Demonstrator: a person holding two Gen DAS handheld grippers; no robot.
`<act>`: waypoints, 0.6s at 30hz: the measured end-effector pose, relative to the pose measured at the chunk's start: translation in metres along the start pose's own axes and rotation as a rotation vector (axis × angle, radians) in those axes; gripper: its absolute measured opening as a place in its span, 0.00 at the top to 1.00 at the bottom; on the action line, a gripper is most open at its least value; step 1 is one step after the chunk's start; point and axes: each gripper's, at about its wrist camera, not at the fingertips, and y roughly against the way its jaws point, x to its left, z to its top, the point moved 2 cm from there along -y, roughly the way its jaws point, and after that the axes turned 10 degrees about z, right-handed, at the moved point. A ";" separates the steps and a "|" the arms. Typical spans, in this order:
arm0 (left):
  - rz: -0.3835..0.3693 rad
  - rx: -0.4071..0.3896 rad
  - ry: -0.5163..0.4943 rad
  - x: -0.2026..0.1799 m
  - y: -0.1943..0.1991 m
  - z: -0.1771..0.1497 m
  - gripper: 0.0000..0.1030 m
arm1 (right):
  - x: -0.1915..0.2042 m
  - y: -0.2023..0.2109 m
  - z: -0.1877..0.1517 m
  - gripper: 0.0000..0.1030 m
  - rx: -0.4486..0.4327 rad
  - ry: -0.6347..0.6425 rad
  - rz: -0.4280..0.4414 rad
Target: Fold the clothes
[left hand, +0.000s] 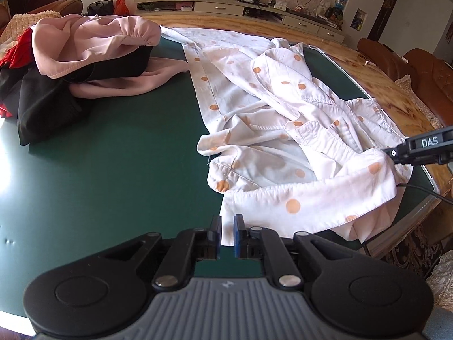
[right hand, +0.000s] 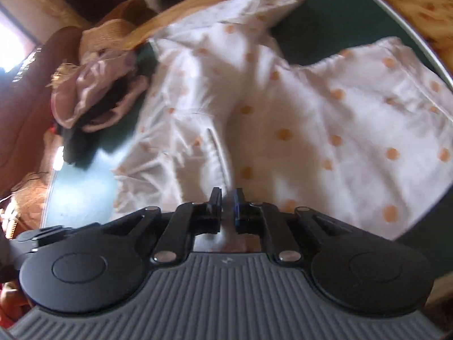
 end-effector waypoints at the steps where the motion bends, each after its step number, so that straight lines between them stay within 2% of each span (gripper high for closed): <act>1: -0.003 -0.001 -0.002 -0.002 0.001 0.000 0.92 | -0.007 0.007 -0.003 0.82 -0.012 0.001 -0.039; 3: -0.006 -0.001 -0.009 -0.005 0.001 -0.001 0.92 | -0.003 0.025 -0.009 0.82 -0.063 0.083 -0.016; 4: -0.007 0.001 -0.012 -0.007 0.000 -0.001 0.92 | 0.011 0.031 -0.010 0.74 -0.068 0.176 0.032; 5: -0.008 0.002 -0.014 -0.008 0.001 -0.001 0.92 | 0.032 0.035 -0.011 0.58 -0.062 0.291 0.093; 6: -0.007 0.002 -0.015 -0.009 0.001 -0.002 0.92 | 0.052 0.039 -0.014 0.51 -0.054 0.424 0.145; 8: -0.006 0.002 -0.016 -0.012 0.002 -0.002 0.92 | 0.093 0.043 -0.024 0.29 -0.021 0.710 0.227; 9: -0.005 0.002 -0.016 -0.013 0.003 -0.003 0.91 | 0.109 0.039 -0.030 0.26 0.022 0.845 0.241; 11: -0.001 0.002 -0.017 -0.013 0.007 -0.005 0.87 | 0.133 0.025 -0.046 0.26 0.148 1.084 0.210; 13: 0.005 0.004 -0.016 -0.012 0.010 -0.008 0.85 | 0.142 0.012 -0.061 0.26 0.264 1.258 0.180; 15: 0.003 0.012 -0.009 -0.009 0.013 -0.011 0.85 | 0.141 0.008 -0.072 0.26 0.339 1.356 0.168; 18: -0.044 0.034 0.026 -0.006 0.012 -0.012 0.85 | 0.132 0.007 -0.075 0.26 0.386 1.373 0.171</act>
